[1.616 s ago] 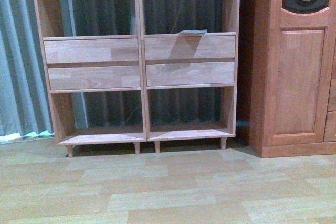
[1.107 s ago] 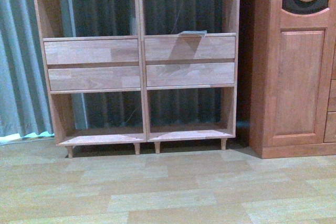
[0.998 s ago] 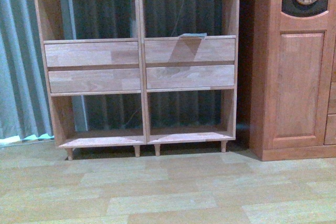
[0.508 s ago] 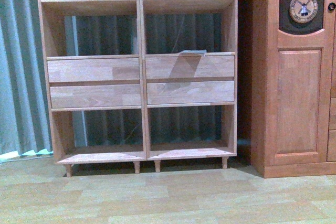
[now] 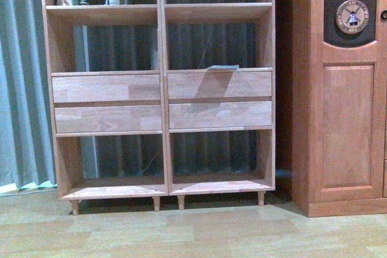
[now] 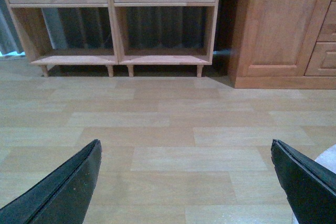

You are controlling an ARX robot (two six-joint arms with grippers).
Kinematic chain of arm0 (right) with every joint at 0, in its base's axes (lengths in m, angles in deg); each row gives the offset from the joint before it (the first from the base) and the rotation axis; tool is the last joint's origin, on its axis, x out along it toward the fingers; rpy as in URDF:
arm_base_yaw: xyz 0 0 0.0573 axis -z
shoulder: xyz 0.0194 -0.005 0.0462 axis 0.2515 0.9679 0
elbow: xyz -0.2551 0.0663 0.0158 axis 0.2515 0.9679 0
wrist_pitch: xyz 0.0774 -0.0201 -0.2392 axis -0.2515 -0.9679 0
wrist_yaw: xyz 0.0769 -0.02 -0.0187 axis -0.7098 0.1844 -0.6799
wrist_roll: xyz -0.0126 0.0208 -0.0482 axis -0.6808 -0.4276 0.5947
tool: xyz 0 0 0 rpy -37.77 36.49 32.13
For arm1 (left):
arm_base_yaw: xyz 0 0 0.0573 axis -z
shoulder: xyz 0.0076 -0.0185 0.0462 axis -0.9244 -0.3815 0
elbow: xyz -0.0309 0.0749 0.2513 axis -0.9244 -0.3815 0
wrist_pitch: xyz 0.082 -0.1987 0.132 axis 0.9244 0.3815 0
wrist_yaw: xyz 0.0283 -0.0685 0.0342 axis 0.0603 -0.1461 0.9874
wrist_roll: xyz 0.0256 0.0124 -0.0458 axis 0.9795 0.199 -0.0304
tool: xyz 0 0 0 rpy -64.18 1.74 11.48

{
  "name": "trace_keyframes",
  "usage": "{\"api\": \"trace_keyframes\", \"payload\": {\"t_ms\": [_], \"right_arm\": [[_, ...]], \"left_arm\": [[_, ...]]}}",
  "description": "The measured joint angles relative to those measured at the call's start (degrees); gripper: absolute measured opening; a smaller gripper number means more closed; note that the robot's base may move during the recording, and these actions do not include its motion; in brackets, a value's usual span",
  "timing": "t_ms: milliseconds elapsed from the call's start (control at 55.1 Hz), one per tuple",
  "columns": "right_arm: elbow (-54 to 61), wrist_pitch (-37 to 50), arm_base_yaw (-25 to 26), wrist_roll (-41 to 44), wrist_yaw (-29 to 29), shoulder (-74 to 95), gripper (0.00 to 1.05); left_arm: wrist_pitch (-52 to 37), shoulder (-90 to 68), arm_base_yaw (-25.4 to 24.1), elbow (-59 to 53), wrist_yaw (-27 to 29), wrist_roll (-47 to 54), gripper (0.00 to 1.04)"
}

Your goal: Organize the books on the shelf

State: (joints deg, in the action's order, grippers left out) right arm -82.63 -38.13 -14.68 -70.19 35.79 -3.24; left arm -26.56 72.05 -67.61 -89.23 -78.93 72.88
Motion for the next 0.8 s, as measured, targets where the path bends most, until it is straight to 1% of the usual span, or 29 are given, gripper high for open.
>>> {"api": "trace_keyframes", "payload": {"t_ms": [799], "right_arm": [[0.0,0.0,0.0,0.0,-0.02,0.02,0.98]], "left_arm": [[-0.02,0.0,0.0,0.0,-0.02,0.0,0.97]]}}
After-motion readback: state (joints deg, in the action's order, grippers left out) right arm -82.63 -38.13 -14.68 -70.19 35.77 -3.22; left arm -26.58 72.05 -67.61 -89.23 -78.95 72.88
